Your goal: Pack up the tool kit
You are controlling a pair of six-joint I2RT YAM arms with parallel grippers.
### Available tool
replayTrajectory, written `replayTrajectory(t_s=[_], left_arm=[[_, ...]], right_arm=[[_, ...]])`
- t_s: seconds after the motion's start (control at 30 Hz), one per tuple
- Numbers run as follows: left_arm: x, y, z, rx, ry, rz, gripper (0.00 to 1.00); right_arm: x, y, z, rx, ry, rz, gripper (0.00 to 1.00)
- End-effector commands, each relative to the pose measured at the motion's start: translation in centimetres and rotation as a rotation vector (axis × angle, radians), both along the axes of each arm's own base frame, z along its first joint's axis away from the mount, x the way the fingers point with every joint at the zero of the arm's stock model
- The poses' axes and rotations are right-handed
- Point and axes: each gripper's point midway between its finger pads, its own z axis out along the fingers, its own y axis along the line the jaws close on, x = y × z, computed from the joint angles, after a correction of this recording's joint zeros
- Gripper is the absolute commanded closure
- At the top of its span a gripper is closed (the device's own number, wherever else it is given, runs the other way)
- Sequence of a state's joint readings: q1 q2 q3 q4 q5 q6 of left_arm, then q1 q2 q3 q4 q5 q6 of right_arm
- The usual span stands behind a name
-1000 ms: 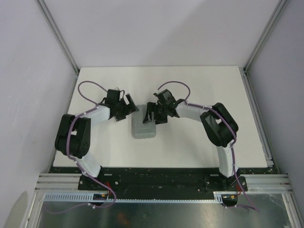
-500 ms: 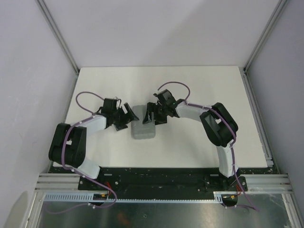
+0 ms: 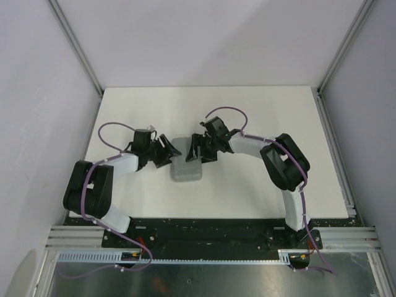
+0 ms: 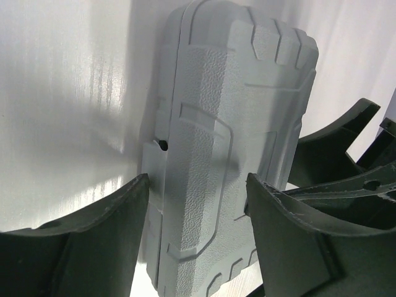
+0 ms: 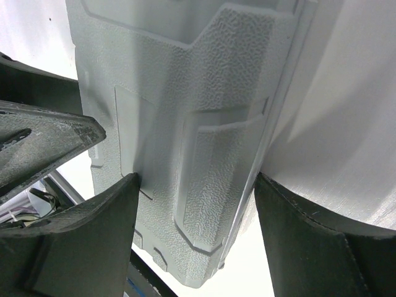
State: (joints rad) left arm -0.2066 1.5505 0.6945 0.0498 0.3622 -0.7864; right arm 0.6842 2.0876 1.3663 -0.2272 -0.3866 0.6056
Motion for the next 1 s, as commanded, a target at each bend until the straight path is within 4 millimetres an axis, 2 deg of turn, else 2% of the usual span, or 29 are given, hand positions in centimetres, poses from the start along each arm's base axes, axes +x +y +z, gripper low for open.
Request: replayTrajectory(t_s=[0.0, 0.3, 0.47, 0.77, 0.87, 0.97], left_arm=[[0.0, -0.8, 0.1, -0.053, -0.008, -0.012, 0.33], [-1.4, -1.8, -1.0, -0.131, 0.053, -0.031, 0.4], [-1.3, -2.7, -0.7, -0.192, 0.042, -0.045, 0.47], [-1.4, -4.1, 0.1, -0.291, 0.024, -0.085, 0.5], [-1.5, -4.6, 0.7, -0.321, 0.01, -0.111, 0.61], [-1.6, -5.2, 1.4, -0.352, -0.011, -0.137, 0.78]], right_arm=[[-10.5, -10.7, -12.1, -0.514, 0.357, 0.047, 0.33], [-11.2, -9.3, -11.8, -0.489, 0.341, 0.115, 0.4], [-11.9, -8.3, -11.8, -0.455, 0.354, 0.156, 0.47], [-13.4, -6.4, -11.7, -0.414, 0.373, 0.254, 0.63], [-13.8, -5.9, -11.8, -0.413, 0.377, 0.279, 0.66], [-13.7, -5.7, -11.7, -0.414, 0.376, 0.283, 0.67]])
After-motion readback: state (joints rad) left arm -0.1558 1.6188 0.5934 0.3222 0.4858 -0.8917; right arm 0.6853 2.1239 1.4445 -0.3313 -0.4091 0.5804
